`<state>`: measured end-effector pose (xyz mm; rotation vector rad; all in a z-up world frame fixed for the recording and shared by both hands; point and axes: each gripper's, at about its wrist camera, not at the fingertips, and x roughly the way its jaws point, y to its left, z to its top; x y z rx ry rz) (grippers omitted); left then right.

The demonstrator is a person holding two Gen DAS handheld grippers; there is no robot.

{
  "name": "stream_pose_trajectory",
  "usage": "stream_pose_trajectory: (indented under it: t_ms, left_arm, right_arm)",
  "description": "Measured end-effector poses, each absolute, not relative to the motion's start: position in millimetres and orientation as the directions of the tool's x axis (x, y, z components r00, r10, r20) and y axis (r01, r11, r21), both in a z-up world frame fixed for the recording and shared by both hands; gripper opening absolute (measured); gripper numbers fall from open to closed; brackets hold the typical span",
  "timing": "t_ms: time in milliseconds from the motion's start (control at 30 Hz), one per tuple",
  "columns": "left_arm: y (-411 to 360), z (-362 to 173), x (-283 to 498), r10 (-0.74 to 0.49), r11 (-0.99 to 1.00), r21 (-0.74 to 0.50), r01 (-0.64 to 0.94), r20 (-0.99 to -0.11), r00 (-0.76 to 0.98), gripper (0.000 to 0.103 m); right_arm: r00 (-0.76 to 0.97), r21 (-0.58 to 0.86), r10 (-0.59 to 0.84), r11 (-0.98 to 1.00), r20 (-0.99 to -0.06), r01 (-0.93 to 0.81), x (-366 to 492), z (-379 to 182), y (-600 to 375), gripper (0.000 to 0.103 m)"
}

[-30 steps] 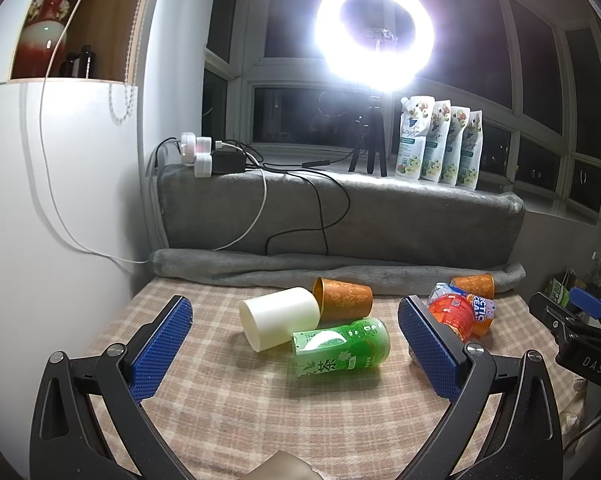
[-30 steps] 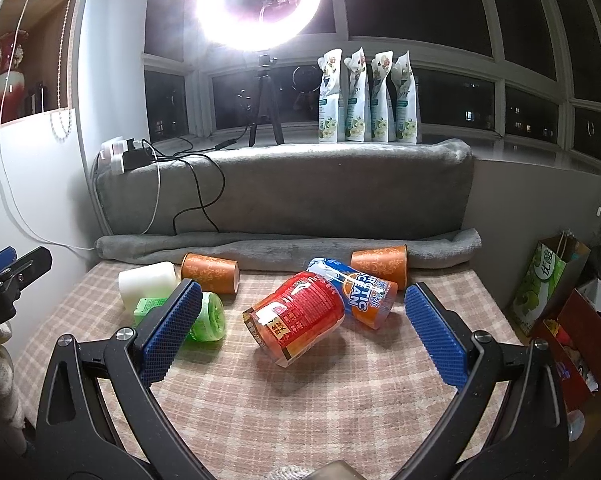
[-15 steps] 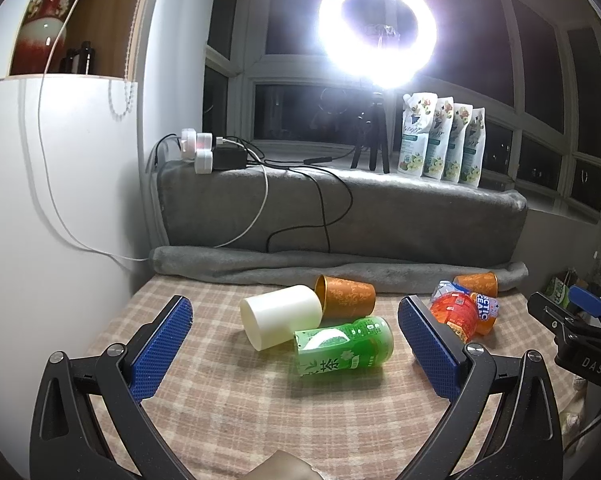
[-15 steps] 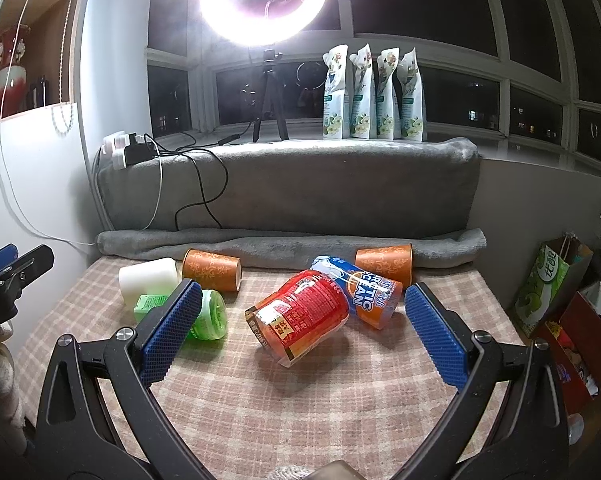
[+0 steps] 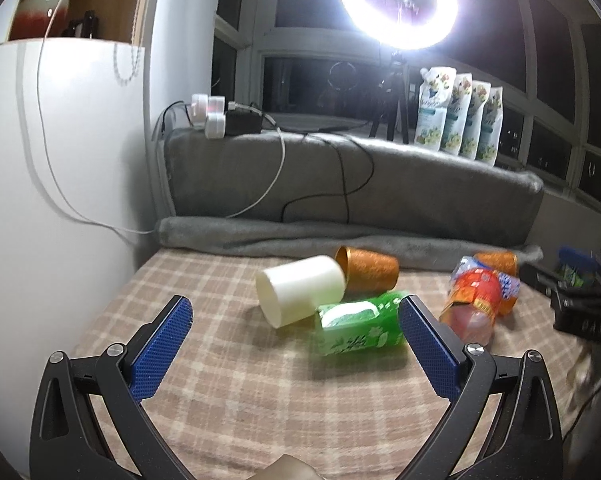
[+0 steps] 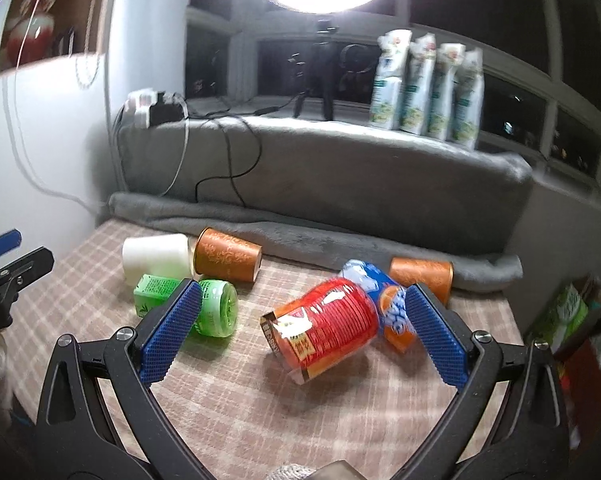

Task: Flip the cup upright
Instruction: 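Move the right gripper to the tipped orange cup and close around it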

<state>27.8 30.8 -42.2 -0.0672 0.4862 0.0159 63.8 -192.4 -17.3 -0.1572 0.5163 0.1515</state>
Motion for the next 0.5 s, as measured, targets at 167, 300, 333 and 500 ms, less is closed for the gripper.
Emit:
stream_pose_trajectory:
  t_ms: [167, 300, 333, 500]
  left_arm:
    - [44.9, -57.1, 29.3, 0.005, 0.996, -0.073, -0.049, -0.511, 0.86, 0.102]
    - [50.7, -67.4, 26.4, 0.014, 0.996, -0.063, -0.057, -0.537, 0.843, 0.102]
    - [51.4, -70.0, 25.2, 0.016, 0.997, -0.058, -0.057, -0.544, 0.839, 0.102]
    - [55.6, -78.7, 23.9, 0.031, 0.996, -0.048, -0.071, -0.566, 0.824, 0.102]
  right_arm:
    - [0.831, -0.191, 0.13, 0.943, -0.541, -0.272, 96.4, -19.9, -175.9, 0.103]
    - [0.763, -0.208, 0.181, 0.9, -0.621, -0.383, 132.9, -25.4, -162.5, 0.103]
    - [0.736, -0.221, 0.192, 0.878, -0.649, -0.424, 143.7, -28.2, -156.6, 0.103]
    - [0.613, -0.246, 0.215, 0.778, -0.76, -0.578, 189.4, -46.4, -129.5, 0.103]
